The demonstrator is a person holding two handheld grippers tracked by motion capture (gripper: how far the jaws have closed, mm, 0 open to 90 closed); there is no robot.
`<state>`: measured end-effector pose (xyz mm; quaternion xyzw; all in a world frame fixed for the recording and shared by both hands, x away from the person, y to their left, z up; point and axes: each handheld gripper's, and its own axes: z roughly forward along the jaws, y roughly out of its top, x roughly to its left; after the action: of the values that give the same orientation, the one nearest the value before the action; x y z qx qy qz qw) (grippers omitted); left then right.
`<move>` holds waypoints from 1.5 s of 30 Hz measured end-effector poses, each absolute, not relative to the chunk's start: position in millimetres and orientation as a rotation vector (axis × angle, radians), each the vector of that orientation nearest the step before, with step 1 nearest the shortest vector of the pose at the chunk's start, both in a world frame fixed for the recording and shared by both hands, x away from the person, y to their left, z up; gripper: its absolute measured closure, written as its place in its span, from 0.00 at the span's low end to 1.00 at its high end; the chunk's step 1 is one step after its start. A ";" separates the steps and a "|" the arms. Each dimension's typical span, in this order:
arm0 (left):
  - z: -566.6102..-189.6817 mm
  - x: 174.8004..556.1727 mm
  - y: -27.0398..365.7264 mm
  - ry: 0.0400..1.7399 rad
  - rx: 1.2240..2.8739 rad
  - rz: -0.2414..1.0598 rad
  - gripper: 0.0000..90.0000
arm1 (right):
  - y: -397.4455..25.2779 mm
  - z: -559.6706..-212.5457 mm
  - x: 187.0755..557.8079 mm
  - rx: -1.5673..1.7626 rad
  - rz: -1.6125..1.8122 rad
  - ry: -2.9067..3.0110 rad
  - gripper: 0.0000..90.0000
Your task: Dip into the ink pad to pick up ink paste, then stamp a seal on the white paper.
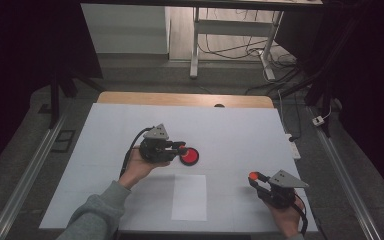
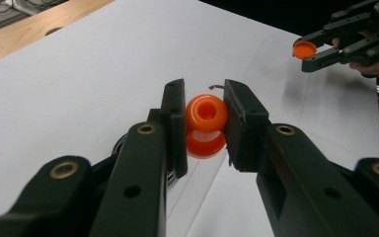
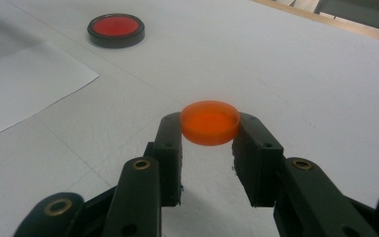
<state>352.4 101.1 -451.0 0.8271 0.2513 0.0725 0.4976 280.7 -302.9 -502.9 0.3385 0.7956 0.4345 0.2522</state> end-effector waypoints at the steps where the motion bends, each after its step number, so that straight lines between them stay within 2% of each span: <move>1: -450.8 351.9 101.3 0.606 2.003 0.174 0.80 | -302.9 -502.8 280.6 0.920 1.182 2.163 0.71; 45: -464.8 315.6 100.3 0.583 2.046 0.125 0.80 | -302.8 -502.5 281.5 0.914 1.182 2.162 0.71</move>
<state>315.6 100.3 -464.8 0.8401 0.2395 0.0515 0.4840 281.5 -302.8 -502.5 0.3363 0.7957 0.4350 0.2540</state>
